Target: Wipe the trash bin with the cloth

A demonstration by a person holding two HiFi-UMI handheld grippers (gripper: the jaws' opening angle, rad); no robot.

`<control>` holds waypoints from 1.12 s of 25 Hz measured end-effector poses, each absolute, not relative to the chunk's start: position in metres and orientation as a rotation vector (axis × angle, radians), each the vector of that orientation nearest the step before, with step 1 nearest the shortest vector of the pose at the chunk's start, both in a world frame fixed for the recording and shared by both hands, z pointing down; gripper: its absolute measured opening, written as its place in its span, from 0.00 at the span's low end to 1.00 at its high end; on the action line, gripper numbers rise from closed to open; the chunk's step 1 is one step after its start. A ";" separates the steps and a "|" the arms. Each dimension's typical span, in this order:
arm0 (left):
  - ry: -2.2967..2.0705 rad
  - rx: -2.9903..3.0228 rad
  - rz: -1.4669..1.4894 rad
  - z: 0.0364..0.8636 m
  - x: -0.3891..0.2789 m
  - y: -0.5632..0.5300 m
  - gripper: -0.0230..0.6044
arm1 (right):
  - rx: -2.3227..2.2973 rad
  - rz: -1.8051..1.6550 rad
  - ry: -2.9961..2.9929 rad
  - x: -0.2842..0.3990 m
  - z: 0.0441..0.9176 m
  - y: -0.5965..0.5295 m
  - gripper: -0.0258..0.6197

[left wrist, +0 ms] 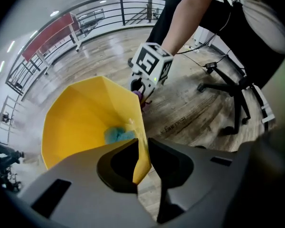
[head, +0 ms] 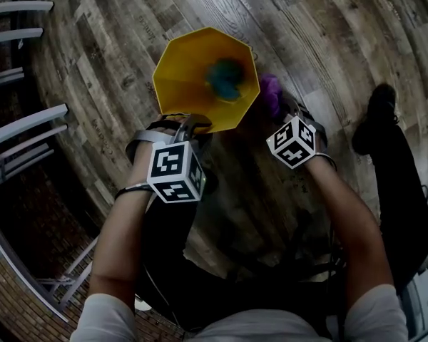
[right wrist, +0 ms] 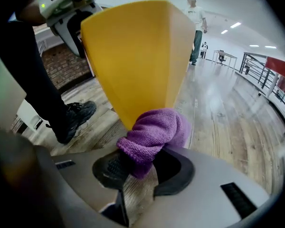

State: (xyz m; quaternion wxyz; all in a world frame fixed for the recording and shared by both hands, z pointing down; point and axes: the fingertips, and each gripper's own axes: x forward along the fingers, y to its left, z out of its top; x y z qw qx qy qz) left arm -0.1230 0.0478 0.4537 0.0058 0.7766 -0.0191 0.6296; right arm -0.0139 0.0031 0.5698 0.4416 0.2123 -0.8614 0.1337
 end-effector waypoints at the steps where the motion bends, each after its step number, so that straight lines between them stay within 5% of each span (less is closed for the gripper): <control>1: -0.069 2.414 1.983 0.456 -0.126 0.048 0.14 | 0.541 0.328 -2.148 -0.012 0.560 0.005 0.21; 14: -0.310 2.251 1.819 0.458 -0.100 0.032 0.11 | 0.736 0.187 -2.324 -0.022 0.445 -0.004 0.21; 28: -0.454 2.233 1.729 0.454 -0.072 0.005 0.10 | 0.718 0.103 -2.419 -0.031 0.431 -0.035 0.21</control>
